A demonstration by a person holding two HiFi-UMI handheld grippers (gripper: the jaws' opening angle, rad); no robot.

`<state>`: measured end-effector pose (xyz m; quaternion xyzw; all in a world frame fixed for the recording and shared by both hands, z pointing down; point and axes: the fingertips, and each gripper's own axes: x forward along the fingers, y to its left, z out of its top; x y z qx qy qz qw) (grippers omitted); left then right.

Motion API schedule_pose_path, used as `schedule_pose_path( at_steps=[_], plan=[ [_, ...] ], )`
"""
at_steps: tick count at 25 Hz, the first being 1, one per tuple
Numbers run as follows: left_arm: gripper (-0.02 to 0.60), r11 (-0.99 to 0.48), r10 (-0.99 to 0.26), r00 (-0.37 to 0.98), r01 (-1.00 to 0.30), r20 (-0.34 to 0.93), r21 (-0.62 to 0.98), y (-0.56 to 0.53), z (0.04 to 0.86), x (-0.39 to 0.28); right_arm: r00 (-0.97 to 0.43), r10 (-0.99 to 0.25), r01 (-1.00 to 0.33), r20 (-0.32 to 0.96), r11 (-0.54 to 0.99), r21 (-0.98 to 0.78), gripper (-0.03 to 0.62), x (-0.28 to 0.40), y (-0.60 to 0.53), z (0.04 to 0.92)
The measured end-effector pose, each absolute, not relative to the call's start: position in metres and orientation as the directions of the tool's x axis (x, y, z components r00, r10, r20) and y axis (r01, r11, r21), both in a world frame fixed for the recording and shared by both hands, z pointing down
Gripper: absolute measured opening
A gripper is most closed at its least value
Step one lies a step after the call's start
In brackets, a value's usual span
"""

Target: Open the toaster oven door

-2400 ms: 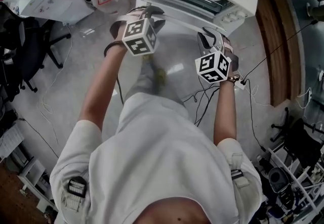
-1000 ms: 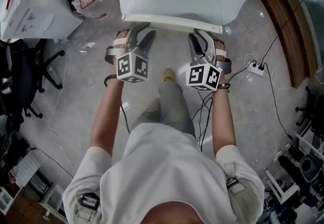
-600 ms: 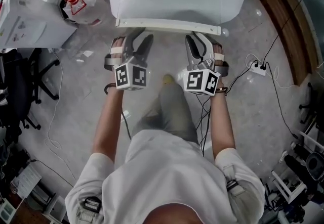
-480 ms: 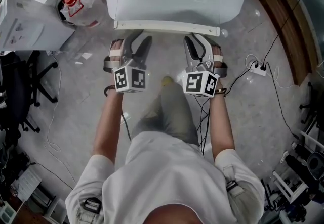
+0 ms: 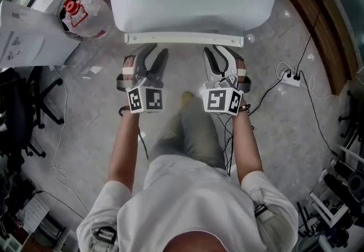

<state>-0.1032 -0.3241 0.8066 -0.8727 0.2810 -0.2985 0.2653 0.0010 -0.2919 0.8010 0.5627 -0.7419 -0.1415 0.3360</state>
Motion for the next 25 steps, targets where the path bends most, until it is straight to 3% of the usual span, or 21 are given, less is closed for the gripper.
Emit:
schedule_pose_path(
  at_steps=[11, 16, 25],
  plan=[
    [0.141, -0.793, -0.604, 0.678, -0.452, 0.42, -0.409, -0.306, 0.77, -0.116, -0.189, -0.901, -0.814, 0.39, 0.366, 0.452, 0.094, -0.003, -0.269, 0.761],
    [0.118, -0.77, -0.637, 0.674, -0.584, 0.375, -0.257, -0.301, 0.715, -0.134, -0.196, -0.9, -0.852, 0.39, 0.353, 0.386, 0.092, -0.002, -0.26, 0.711],
    [0.078, -0.702, -0.707, 0.642, -0.688, 0.296, -0.183, -0.31, 0.594, -0.152, -0.197, -0.92, -0.895, 0.338, 0.31, 0.321, 0.051, 0.004, -0.27, 0.601]
  ],
)
